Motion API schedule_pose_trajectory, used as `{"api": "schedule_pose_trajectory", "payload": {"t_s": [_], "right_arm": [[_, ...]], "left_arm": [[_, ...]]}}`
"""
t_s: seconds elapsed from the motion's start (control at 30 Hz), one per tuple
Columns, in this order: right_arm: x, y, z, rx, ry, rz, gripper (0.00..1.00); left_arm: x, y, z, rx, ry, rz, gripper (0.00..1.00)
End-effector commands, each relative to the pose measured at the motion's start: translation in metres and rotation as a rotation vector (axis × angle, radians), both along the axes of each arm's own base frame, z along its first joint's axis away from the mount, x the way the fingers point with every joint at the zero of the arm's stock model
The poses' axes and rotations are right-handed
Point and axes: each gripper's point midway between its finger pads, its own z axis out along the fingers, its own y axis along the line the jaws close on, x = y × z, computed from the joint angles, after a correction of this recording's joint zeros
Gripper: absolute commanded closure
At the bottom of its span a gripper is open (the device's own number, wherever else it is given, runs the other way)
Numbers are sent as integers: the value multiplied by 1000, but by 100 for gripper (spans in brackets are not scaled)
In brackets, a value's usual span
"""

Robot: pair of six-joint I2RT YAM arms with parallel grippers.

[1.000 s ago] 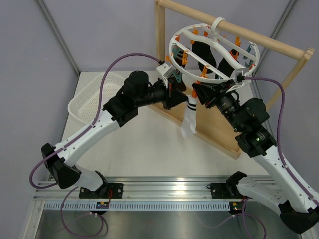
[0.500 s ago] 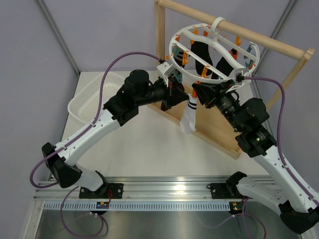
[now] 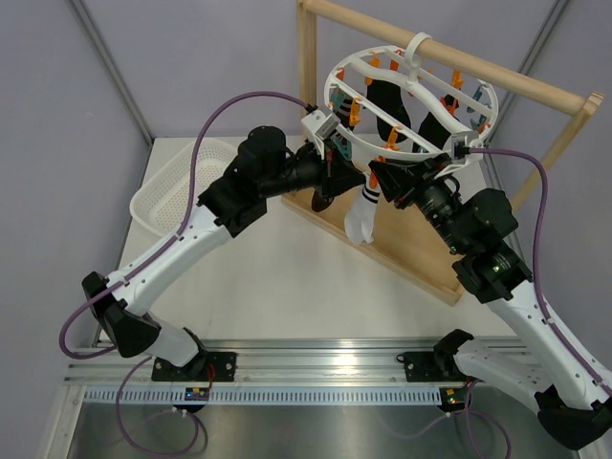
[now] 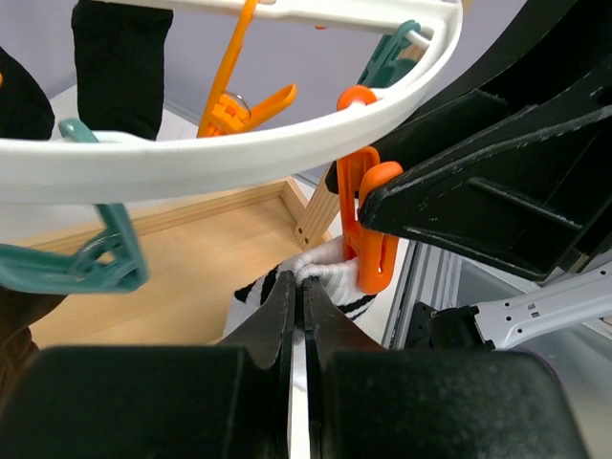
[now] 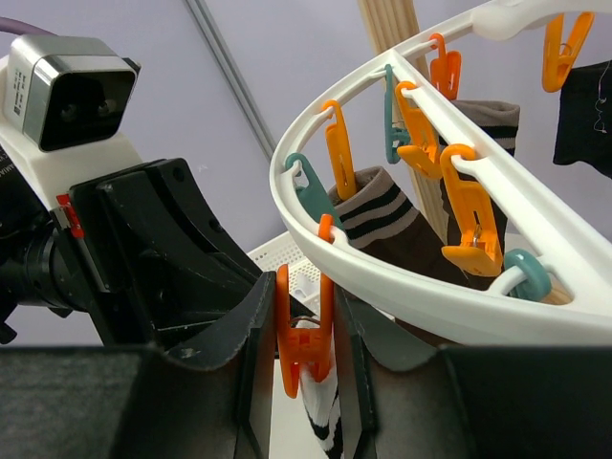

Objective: Clip the socks to the hanger
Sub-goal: Clamp the sock onto the hanger.

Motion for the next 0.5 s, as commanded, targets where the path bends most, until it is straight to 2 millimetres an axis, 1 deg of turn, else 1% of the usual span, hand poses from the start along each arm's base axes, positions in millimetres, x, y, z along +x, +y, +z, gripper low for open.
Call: {"api": "schedule_pose_trajectory", "payload": {"t_s": [0.0, 0.1, 0.2, 0.23, 0.33, 0.37, 0.4, 0.43, 0.47], "right_arm": [[-11, 4, 9, -4, -27, 48, 100], [-11, 5, 8, -4, -24, 50, 100], [-12, 4, 8, -6, -24, 50, 100], [-12, 3, 9, -3, -25, 44, 98], [-13, 0, 10, 0, -26, 33, 84], [-13, -1, 10, 1, -26, 32, 68], [-14, -1, 10, -2, -24, 30, 60], [-14, -2, 12, 2, -28, 28, 50], [-15, -2, 14, 6, -30, 31, 46]], "left_arm": [[0, -1, 30, -63, -33, 7, 100], [0, 0, 36, -73, -38, 13, 100], [0, 0, 36, -73, -33, 16, 100], [0, 0, 36, -75, -34, 14, 100], [1, -1, 33, -68, -28, 15, 100], [1, -1, 33, -68, -28, 18, 100], [1, -1, 30, -64, -26, 16, 100], [1, -1, 29, -61, -23, 16, 100], [1, -1, 29, -61, -23, 16, 100]]}}
